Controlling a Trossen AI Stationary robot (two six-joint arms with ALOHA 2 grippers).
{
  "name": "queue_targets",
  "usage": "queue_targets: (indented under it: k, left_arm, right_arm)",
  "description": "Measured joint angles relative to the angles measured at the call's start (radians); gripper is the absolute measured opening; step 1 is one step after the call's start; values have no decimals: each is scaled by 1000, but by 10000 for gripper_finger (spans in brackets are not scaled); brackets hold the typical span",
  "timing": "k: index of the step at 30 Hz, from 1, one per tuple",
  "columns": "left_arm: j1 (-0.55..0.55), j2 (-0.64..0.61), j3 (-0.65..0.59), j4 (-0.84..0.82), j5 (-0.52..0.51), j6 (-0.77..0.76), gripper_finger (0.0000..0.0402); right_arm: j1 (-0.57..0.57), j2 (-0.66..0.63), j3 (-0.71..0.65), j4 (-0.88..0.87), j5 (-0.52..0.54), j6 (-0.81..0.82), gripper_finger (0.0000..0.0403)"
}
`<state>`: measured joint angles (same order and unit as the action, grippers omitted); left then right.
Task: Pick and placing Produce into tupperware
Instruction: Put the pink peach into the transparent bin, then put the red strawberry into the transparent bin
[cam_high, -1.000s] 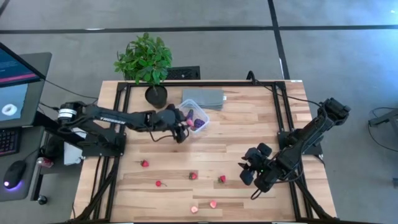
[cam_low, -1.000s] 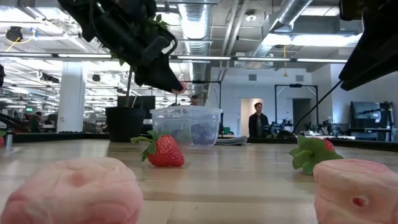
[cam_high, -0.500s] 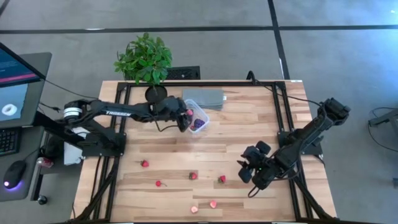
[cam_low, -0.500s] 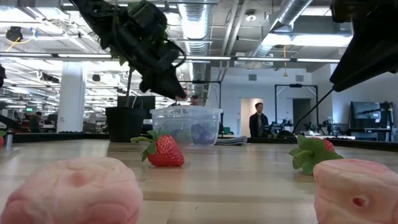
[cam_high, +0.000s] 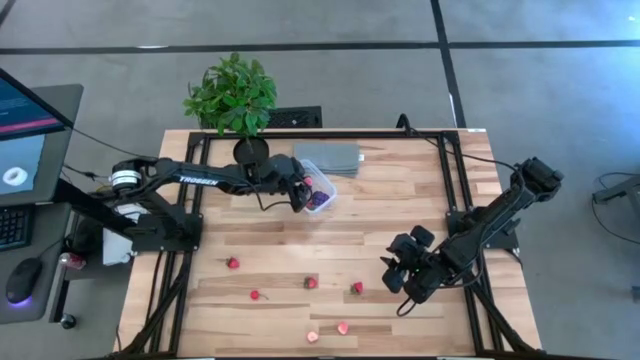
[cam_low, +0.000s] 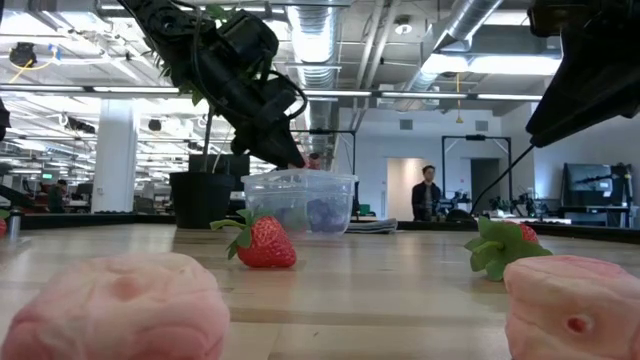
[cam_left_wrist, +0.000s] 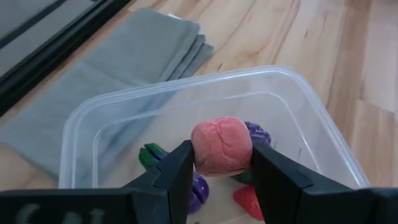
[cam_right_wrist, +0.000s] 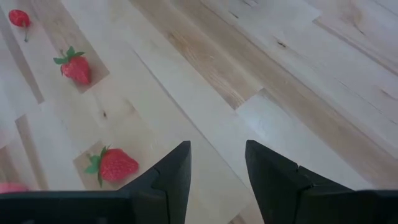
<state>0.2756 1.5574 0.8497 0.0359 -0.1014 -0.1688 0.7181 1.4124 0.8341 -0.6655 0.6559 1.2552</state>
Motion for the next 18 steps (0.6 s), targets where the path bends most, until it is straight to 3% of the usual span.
queue_targets:
  k: [14,18]
  left_arm:
    - [0,0,0,0,-9,5,195]
    - [0,-16,0,-5,82,27,209]
  right_arm:
    - [0,0,0,-4,0,0,175]
    - [0,0,0,-4,0,0,175]
